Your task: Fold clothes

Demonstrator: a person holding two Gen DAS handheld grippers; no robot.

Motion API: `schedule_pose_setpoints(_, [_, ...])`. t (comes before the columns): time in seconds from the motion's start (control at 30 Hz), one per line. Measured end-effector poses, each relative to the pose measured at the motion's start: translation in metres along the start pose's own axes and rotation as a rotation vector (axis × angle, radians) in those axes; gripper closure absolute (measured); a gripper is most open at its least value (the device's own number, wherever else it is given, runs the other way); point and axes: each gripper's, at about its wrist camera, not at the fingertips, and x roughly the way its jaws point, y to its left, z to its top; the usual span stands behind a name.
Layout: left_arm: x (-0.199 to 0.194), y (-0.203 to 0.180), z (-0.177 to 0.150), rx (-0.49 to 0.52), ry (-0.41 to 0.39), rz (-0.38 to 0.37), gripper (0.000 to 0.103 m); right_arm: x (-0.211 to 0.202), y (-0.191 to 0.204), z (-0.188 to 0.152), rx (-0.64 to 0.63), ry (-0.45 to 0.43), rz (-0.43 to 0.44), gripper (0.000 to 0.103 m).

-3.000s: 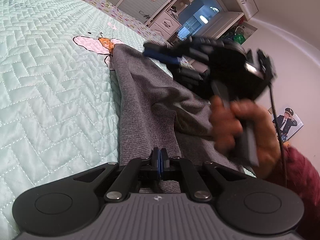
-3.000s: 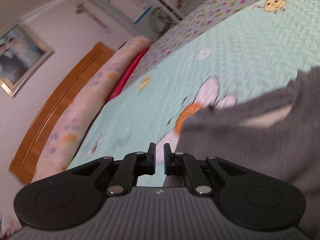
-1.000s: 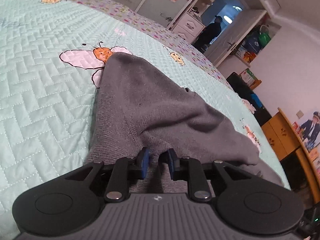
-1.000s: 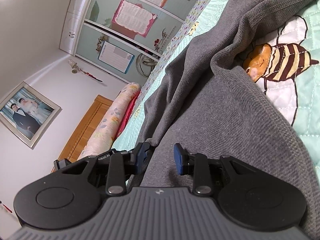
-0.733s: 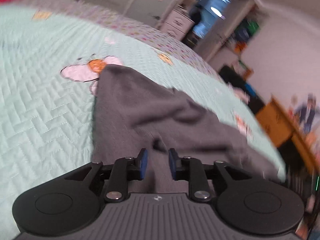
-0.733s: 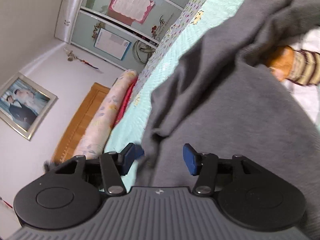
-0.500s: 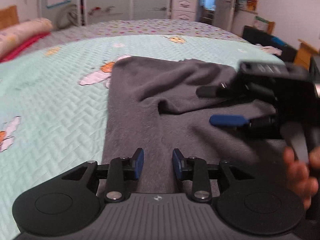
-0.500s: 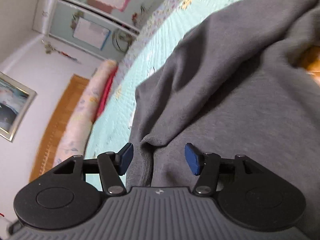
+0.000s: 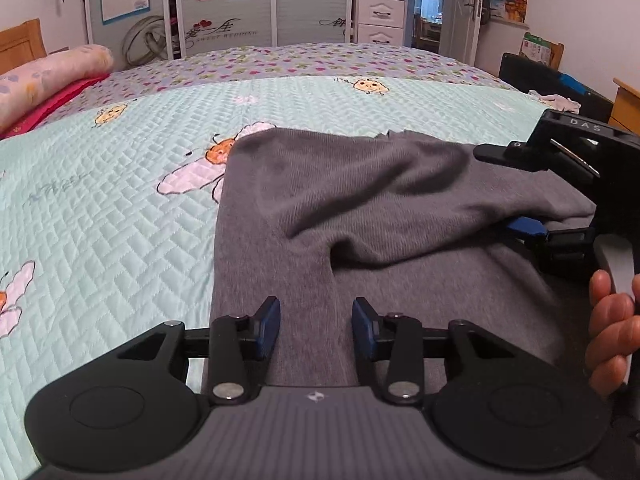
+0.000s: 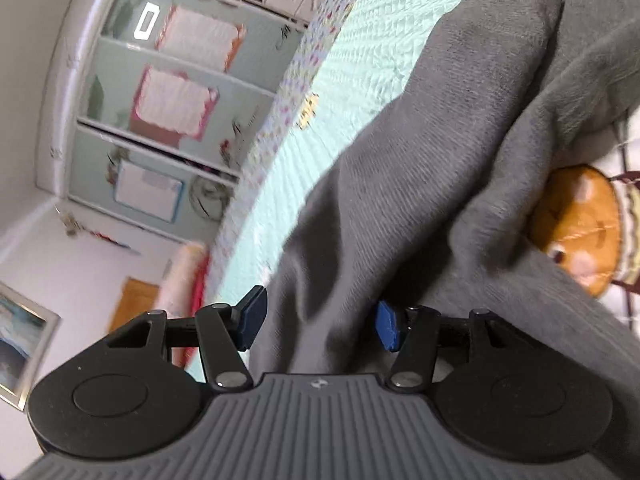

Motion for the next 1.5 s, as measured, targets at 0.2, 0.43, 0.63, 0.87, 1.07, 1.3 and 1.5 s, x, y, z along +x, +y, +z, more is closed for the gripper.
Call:
schedule_pose_setpoints(0.2, [0.012,-0.005,0.007,0.023,-0.002,0.031,0.06,0.004,0.005,0.002,-0.041,-0.059,-0.007,0.075])
schedule_pose_setpoints(0.43, [0.018,0.0,0.013,-0.017,0.002,-0.008,0.074,-0.008,0.034,0.006,-0.287,-0.145,-0.06,0.098])
schedule_pose_setpoints(0.63, [0.017,0.002,0.017,-0.064,-0.003,-0.098,0.079,-0.012,0.044,0.014,-0.405,-0.193,-0.095,0.099])
schedule_pose_setpoints(0.87, [0.005,0.022,0.011,-0.164,-0.016,-0.191,0.079,0.007,0.029,0.018,-0.414,-0.162,-0.182,0.099])
schedule_pose_setpoints(1.07, [-0.047,0.044,-0.013,-0.183,-0.018,-0.191,0.063,0.011,0.009,0.024,-0.319,-0.109,-0.162,0.1])
schedule_pose_setpoints(1.3, [-0.062,-0.012,-0.032,0.026,0.012,-0.038,0.059,0.008,0.004,0.019,-0.306,-0.119,-0.129,0.099])
schedule_pose_setpoints(1.5, [-0.034,-0.036,-0.03,0.164,0.022,0.132,0.059,0.005,-0.001,0.022,-0.29,-0.12,-0.078,0.098])
